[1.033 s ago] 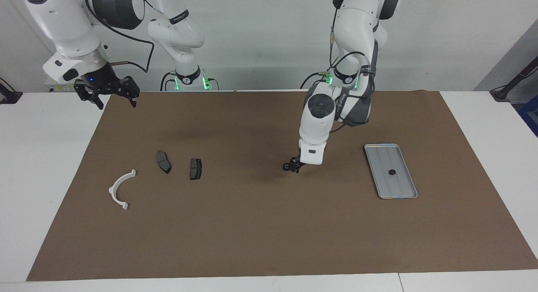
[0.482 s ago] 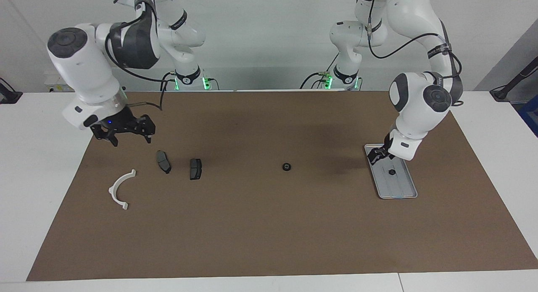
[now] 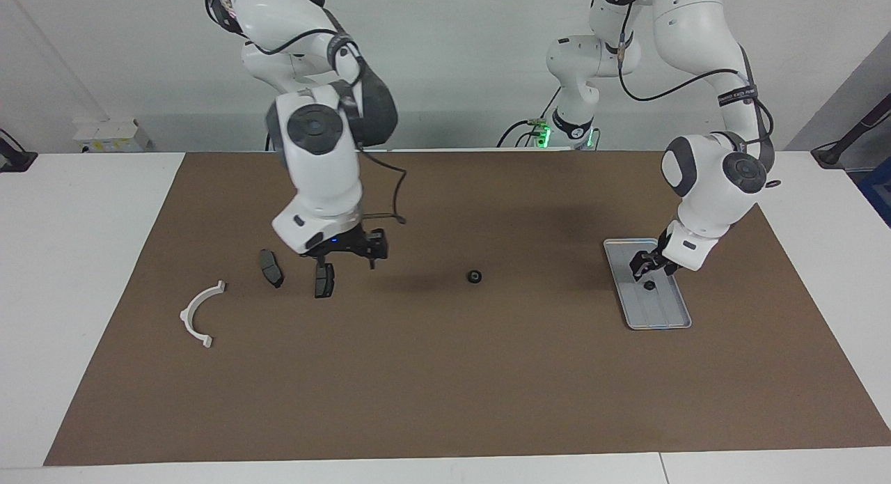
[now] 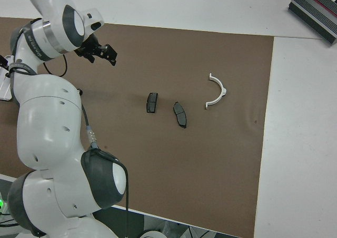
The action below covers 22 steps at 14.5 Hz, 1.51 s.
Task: Place bearing gear from tray to pile
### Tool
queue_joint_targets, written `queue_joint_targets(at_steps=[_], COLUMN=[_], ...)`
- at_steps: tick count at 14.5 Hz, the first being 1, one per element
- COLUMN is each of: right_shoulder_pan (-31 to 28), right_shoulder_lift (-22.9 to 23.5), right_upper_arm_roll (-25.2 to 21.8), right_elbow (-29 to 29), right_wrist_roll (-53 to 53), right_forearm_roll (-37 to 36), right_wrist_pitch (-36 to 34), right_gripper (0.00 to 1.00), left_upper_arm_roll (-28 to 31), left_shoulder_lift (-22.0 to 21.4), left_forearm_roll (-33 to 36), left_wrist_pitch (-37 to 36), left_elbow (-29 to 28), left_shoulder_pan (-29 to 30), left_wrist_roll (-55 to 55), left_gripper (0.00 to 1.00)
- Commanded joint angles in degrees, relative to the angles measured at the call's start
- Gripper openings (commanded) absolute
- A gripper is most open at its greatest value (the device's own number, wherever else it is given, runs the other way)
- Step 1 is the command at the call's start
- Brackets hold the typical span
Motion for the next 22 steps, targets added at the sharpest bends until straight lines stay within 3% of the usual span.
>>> queue_joint_targets(at_steps=[1,8,15,22], right_shoulder_pan=[4.9,12.3,11.7,11.5], right_shoulder_lift=[0.6,4.0,5.0,6.5], right_upper_arm_roll=[-0.1,0.0,0.0,0.0], right_elbow=[-0.6,-4.9,-11.6,-10.9], right_wrist_roll=[5.7,5.9,5.4,5.4], right_forearm_roll=[-0.9,-0.8,-0.4,1.7], right_wrist_pitch=[2.6,15.1,18.5,19.7], right_gripper=[1.00,1.00,1.00,1.00], left_upper_arm_roll=[-0.5,-0.6,-0.6,-0.6], left_shoulder_lift=[0.7,1.0,0.9,0.9], left_forearm_roll=[0.2,0.0,0.0,0.0], left_wrist_pitch=[2.0,7.9,8.9,9.4], left_elbow=[-0.7,-4.5,-6.2,-6.5], left_shoulder_pan=[1.9,2.1,1.9,2.0], left_wrist_roll=[5.1,5.5,4.8,4.8], left_gripper=[0.71,0.70,0.67,0.61])
